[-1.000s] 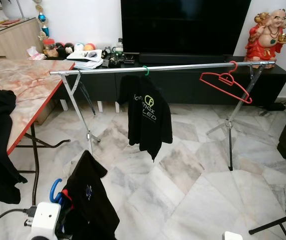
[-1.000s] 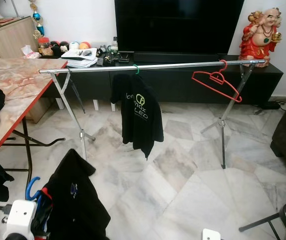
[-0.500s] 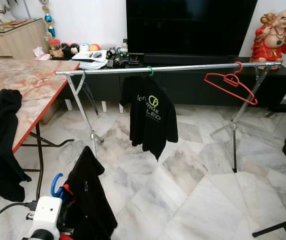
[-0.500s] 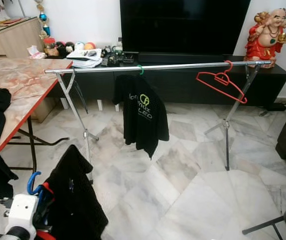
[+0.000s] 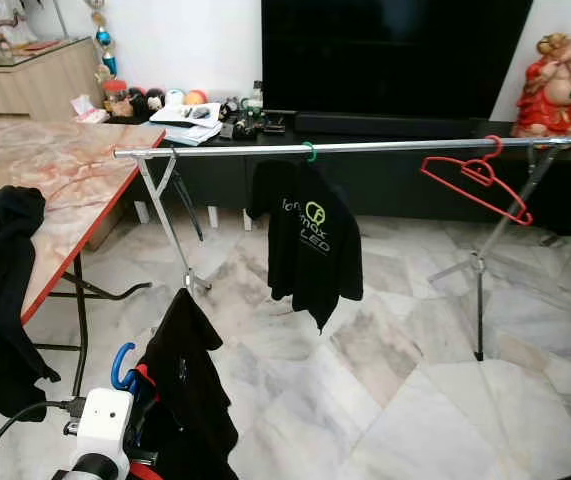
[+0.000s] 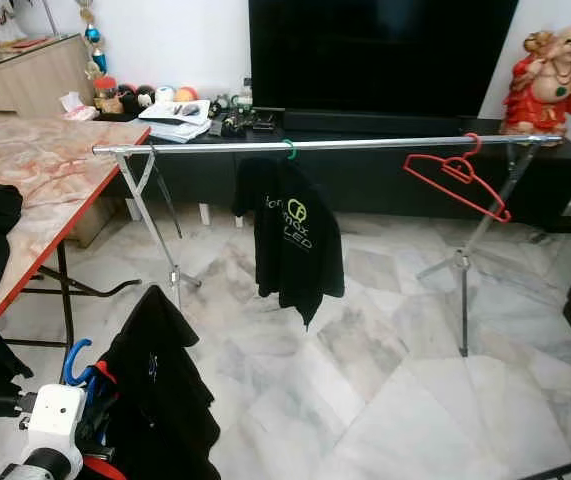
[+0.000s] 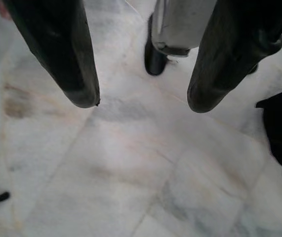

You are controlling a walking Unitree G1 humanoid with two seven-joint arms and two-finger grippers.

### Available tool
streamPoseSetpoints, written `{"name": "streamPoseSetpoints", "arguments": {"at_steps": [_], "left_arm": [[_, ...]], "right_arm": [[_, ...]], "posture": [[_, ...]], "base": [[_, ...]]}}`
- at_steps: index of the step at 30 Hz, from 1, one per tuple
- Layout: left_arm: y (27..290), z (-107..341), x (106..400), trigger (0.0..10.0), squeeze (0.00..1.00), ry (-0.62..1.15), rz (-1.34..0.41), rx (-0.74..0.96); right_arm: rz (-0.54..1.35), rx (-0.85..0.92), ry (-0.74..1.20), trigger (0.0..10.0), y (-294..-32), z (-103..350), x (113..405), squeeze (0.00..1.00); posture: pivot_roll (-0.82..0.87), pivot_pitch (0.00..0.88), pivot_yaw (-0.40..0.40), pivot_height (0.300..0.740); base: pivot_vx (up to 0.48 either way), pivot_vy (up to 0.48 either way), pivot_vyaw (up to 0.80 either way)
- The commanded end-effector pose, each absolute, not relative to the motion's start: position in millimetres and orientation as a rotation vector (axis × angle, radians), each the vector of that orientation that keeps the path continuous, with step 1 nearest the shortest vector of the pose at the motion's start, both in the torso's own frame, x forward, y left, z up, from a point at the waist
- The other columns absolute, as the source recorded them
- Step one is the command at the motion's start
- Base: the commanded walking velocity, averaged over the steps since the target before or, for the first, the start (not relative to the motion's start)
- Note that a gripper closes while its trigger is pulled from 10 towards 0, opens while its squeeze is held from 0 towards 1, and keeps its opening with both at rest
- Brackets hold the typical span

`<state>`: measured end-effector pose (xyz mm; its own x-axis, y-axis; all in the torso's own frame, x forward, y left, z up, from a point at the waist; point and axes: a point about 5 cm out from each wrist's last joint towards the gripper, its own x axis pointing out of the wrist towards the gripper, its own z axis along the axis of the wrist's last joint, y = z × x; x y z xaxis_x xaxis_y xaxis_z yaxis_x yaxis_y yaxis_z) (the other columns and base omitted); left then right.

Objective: Hang hanger

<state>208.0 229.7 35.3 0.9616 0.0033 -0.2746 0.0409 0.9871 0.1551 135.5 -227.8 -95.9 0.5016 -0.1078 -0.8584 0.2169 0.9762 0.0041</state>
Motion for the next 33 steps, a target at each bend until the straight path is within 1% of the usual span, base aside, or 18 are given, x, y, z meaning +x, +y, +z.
{"name": "streamPoseSetpoints", "arguments": {"at_steps": [1, 10, 24, 33], "left_arm": [[224.7, 43.3, 215.2, 10.0, 0.00, 0.237, -0.031, 0.146], [221.9, 43.4, 218.2, 10.0, 0.00, 0.238, -0.041, 0.142], [225.8, 46.9, 220.6, 10.0, 0.00, 0.235, -0.024, 0.150], [222.0, 45.0, 218.9, 10.0, 0.00, 0.243, -0.020, 0.146]], "right_arm": [[-0.208, 0.107, 1.035, 10.0, -234.0, -96.3, 129.7, 0.00], [-0.185, 0.100, 1.027, 10.0, -233.2, -95.8, 130.8, 0.00], [-0.150, 0.095, 1.020, 10.0, -220.0, -96.1, 138.9, 0.00], [-0.148, 0.098, 1.011, 10.0, -223.0, -95.1, 139.2, 0.00]], "posture": [[0.08, 0.000, 0.004, 0.740], [0.08, 0.000, 0.007, 0.740], [0.08, 0.000, 0.005, 0.740], [0.08, 0.000, 0.001, 0.740]], "base": [[0.330, 0.000, 0.00], [0.341, 0.000, 0.00], [0.347, 0.000, 0.00], [0.345, 0.000, 0.73]]}}
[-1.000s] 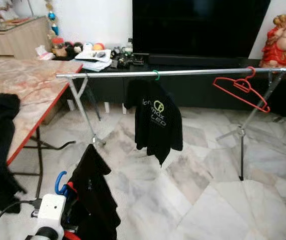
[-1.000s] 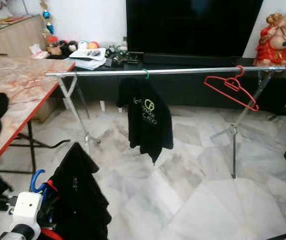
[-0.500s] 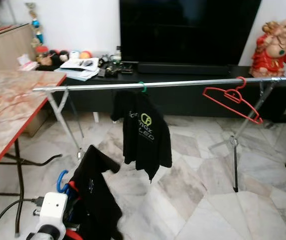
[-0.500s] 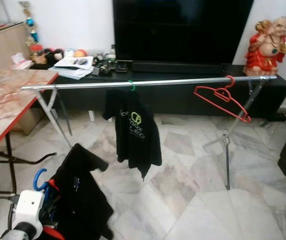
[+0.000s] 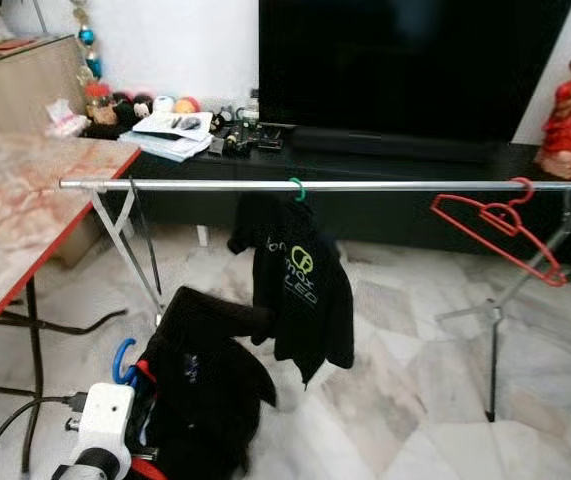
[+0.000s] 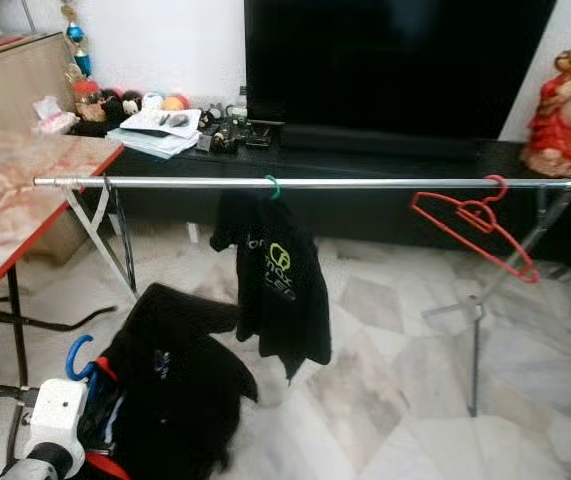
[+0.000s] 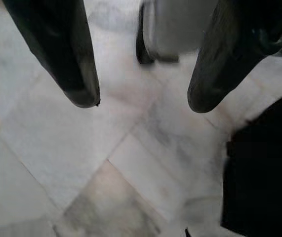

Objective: Hang hanger

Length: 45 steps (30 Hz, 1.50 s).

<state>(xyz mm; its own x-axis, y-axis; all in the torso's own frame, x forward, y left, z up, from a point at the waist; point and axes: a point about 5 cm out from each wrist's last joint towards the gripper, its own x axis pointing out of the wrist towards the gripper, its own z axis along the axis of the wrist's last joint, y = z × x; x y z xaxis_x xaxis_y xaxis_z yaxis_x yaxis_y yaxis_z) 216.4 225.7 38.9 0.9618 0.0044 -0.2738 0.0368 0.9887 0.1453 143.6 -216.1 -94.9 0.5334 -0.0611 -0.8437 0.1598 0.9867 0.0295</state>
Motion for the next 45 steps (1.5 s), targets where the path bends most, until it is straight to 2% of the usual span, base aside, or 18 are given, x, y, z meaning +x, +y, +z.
{"name": "streamPoseSetpoints", "arguments": {"at_steps": [1, 7, 15, 21, 33, 45], "left_arm": [[221.5, 45.1, 218.9, 10.0, 0.00, 0.243, -0.021, 0.145], [221.8, 45.8, 219.6, 10.0, 0.00, 0.244, -0.021, 0.150], [220.5, 48.8, 218.0, 10.0, 0.00, 0.219, -0.022, 0.123], [218.3, 48.0, 217.7, 10.0, 0.00, 0.222, -0.039, 0.147], [215.5, 46.9, 217.8, 10.0, 0.00, 0.228, -0.058, 0.153], [214.8, 45.9, 215.9, 10.0, 0.00, 0.237, -0.088, 0.169]], "right_arm": [[-0.147, 0.100, 1.012, 10.0, -223.3, -95.2, 139.0, 0.00], [-0.161, 0.115, 1.011, 10.0, -226.1, -94.5, 139.4, 0.00], [-0.163, 0.125, 1.003, 10.0, -229.1, -93.6, 139.3, 0.00], [-0.139, 0.101, 1.011, 10.0, -220.8, -95.1, 140.7, 0.00], [-0.124, 0.081, 1.014, 10.0, -217.9, -94.8, 143.7, 0.00], [-0.144, 0.090, 1.024, 10.0, -226.2, -95.0, 138.4, 0.00]], "posture": [[0.08, 0.000, 0.000, 0.740], [0.08, 0.000, -0.002, 0.740], [0.08, 0.000, -0.008, 0.740], [0.08, 0.000, -0.010, 0.740], [0.08, 0.000, -0.007, 0.740], [0.08, 0.000, 0.004, 0.740]], "base": [[0.345, 0.000, 0.64], [0.315, 0.000, 0.09], [0.000, 0.000, 0.00], [0.000, -0.040, 0.00], [0.000, -0.425, 0.00], [0.000, -0.471, 0.00]]}}
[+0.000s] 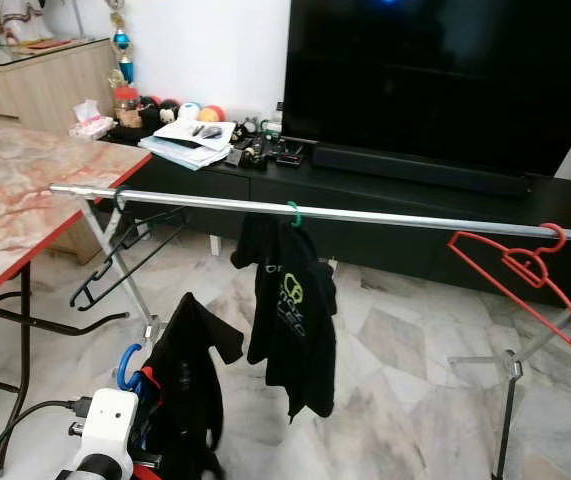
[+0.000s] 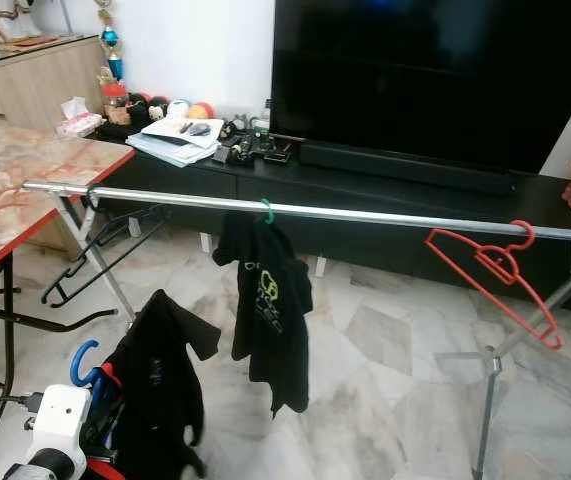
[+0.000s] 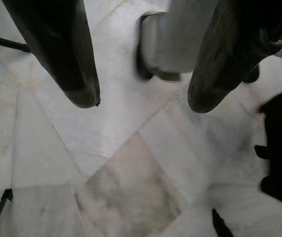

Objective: Hang hanger

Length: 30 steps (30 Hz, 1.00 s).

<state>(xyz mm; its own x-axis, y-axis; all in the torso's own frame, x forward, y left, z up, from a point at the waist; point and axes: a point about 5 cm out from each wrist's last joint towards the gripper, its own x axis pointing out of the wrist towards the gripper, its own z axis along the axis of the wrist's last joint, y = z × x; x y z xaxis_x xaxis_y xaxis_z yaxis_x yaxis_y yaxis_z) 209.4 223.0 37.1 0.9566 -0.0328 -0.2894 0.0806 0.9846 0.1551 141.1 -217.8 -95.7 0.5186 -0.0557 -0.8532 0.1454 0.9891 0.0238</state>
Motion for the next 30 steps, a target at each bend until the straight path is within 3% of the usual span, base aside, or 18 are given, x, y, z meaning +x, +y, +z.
{"name": "streamPoseSetpoints", "arguments": {"at_steps": [1, 11, 19, 30], "left_arm": [[214.6, 46.5, 216.7, 10.0, 0.00, 0.236, -0.091, 0.169], [209.9, 46.6, 216.6, 10.0, 0.00, 0.237, -0.110, 0.168], [207.6, 45.7, 215.4, 10.0, 0.00, 0.241, -0.118, 0.173], [193.1, 45.6, 213.5, 10.0, 0.00, 0.270, -0.303, 0.319]], "right_arm": [[-0.150, 0.095, 1.021, 10.0, -226.0, -94.6, 139.7, 0.00], [-0.165, 0.097, 1.027, 10.0, -220.3, -96.6, 137.9, 0.00], [-0.185, 0.099, 1.022, 10.0, -231.2, -95.5, 133.3, 0.00], [-0.193, 0.088, 0.995, 10.0, -239.2, -88.3, 148.7, 0.00]], "posture": [[0.08, 0.000, 0.007, 0.740], [0.08, 0.000, 0.001, 0.740], [0.08, 0.000, -0.007, 0.740], [0.09, 0.000, -0.017, 0.740]], "base": [[0.000, -0.472, 0.00], [0.000, -0.472, 0.00], [0.000, -0.466, 0.00], [0.000, 0.000, 0.00]]}}
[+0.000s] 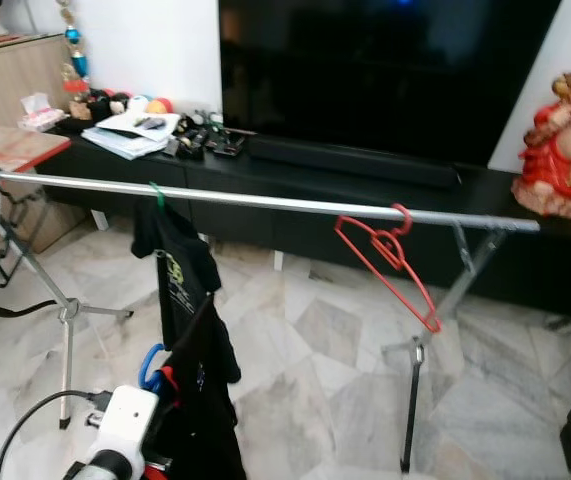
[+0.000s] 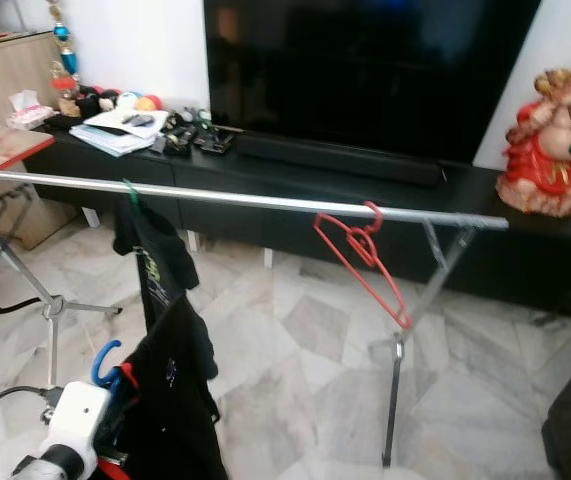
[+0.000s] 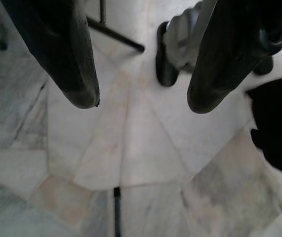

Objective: Hang hanger

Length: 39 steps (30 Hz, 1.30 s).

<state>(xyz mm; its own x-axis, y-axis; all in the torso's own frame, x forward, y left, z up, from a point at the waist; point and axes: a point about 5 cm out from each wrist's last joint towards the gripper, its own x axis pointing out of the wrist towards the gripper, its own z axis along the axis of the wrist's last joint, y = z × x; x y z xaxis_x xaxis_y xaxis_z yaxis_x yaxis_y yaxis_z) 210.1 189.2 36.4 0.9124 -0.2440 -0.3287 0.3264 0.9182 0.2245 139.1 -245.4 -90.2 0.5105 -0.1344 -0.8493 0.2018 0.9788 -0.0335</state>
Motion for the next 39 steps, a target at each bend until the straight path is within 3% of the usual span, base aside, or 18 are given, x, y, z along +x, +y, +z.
{"name": "streamPoseSetpoints", "arguments": {"at_steps": [1, 14, 31, 39], "left_arm": [[192.5, 45.5, 213.6, 10.0, 0.00, 0.272, -0.310, 0.319], [196.4, 48.3, 223.9, 10.0, 0.00, 0.249, -0.203, 0.309], [190.0, 44.9, 221.3, 10.0, 0.00, 0.266, -0.266, 0.282], [188.8, 44.4, 221.8, 10.0, 0.00, 0.270, -0.282, 0.282]], "right_arm": [[-0.191, 0.088, 0.992, 10.0, -238.2, -88.0, 150.4, 0.00], [-0.179, 0.087, 0.983, 10.0, -232.6, -87.1, 156.5, 0.00], [-0.172, 0.059, 1.007, 10.0, -233.8, -88.8, 151.8, 0.00], [-0.168, 0.058, 1.004, 10.0, -233.4, -89.0, 151.2, 0.00]], "posture": [[0.09, 0.000, -0.017, 0.740], [0.08, 0.000, -0.021, 0.740], [0.08, 0.000, -0.023, 0.740], [0.08, 0.000, -0.023, 0.740]], "base": [[0.000, 0.000, 0.00], [0.000, 0.000, 0.00], [0.324, 0.000, 0.00], [0.379, 0.000, -0.44]]}}
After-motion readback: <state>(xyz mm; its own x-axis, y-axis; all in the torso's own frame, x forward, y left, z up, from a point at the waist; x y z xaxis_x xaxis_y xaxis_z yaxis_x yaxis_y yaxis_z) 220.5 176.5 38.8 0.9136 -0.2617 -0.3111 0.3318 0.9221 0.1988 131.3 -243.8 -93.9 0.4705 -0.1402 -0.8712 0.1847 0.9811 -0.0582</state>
